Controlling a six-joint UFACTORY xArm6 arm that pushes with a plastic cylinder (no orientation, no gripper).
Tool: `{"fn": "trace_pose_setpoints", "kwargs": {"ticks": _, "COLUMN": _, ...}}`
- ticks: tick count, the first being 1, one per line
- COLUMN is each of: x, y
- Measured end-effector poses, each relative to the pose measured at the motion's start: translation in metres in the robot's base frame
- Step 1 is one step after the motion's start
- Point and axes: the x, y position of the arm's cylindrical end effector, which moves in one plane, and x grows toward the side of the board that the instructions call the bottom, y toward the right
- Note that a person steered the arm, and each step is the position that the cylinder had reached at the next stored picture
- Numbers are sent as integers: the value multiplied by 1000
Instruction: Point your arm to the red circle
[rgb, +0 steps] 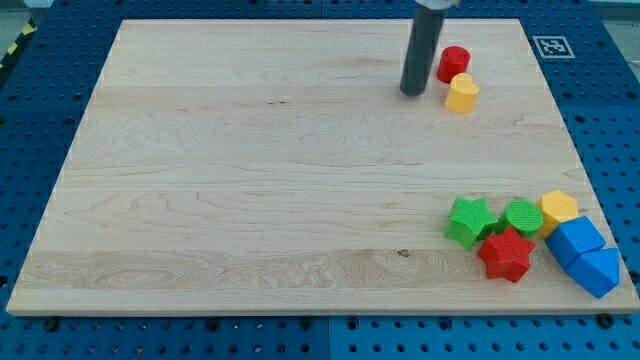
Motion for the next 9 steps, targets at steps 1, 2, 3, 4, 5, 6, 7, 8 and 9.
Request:
{"fn": "trace_pose_setpoints", "kwargs": {"ticks": 1, "x": -42, "y": 5}}
{"fn": "trace_pose_setpoints", "kwargs": {"ticks": 2, "x": -49, "y": 33}}
{"fn": "trace_pose_setpoints", "kwargs": {"ticks": 3, "x": -47, "y": 41}}
{"fn": "trace_pose_setpoints", "kwargs": {"ticks": 4, "x": -67, "y": 44}}
{"fn": "trace_pose_setpoints", "kwargs": {"ticks": 5, "x": -78, "y": 50}}
{"fn": "trace_pose_setpoints", "kwargs": {"ticks": 6, "x": -78, "y": 52}}
{"fn": "trace_pose_setpoints", "kwargs": {"ticks": 7, "x": -73, "y": 66}}
{"fn": "trace_pose_setpoints", "kwargs": {"ticks": 8, "x": -67, "y": 72}}
{"fn": "trace_pose_setpoints", "kwargs": {"ticks": 9, "x": -66, "y": 72}}
